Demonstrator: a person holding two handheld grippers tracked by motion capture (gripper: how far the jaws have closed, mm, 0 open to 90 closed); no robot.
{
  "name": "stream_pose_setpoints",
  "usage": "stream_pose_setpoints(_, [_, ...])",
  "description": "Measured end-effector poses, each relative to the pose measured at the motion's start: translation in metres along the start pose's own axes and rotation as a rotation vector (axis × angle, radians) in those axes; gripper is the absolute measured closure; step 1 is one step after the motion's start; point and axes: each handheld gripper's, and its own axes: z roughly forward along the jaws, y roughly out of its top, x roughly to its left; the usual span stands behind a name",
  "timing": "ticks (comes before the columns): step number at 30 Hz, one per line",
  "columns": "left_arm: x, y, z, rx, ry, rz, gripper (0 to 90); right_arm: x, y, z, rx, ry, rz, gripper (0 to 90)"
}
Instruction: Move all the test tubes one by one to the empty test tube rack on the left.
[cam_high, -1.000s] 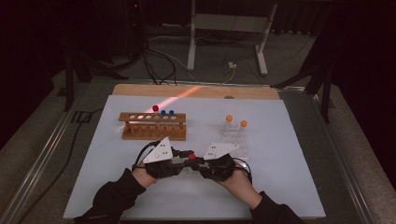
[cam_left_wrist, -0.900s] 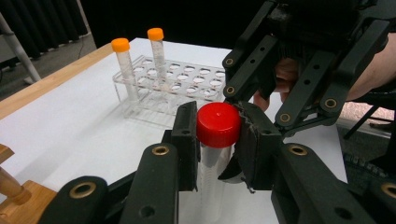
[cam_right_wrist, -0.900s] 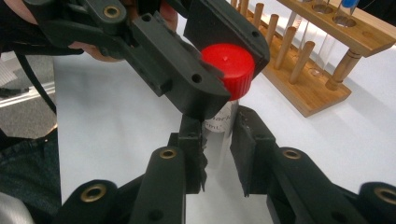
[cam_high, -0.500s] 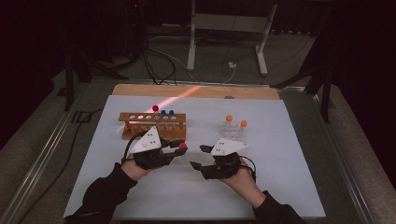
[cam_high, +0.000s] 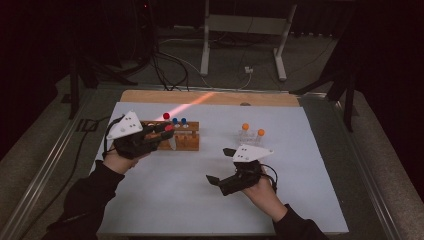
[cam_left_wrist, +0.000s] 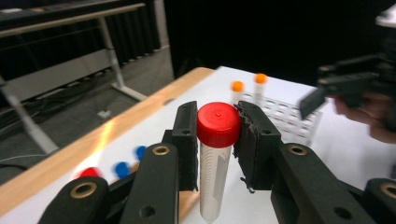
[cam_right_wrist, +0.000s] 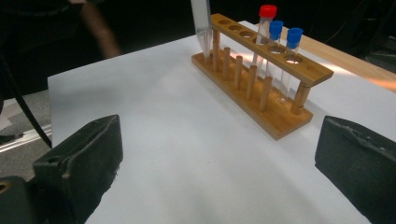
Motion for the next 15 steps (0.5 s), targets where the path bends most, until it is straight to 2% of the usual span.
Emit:
stream_pose_setpoints(3, [0.012,0.003,-0.003,-0.011,0.033,-0.020,71.6,0.000,0.000,-0.001,-0.007,-0.003,-0.003,0.5])
stream_pose_setpoints(6, [0.023,0.003,-0.004,0.001,0.071,-0.022,71.6,0.000,0.000,-0.002,-0.007,-0.006,-0.003,0.5])
stream_pose_setpoints(15, [0.054,-0.003,0.001,-0.001,0.164,-0.063,71.6,0.001,0.001,-0.003,-0.017,-0.014,-0.026,0.5])
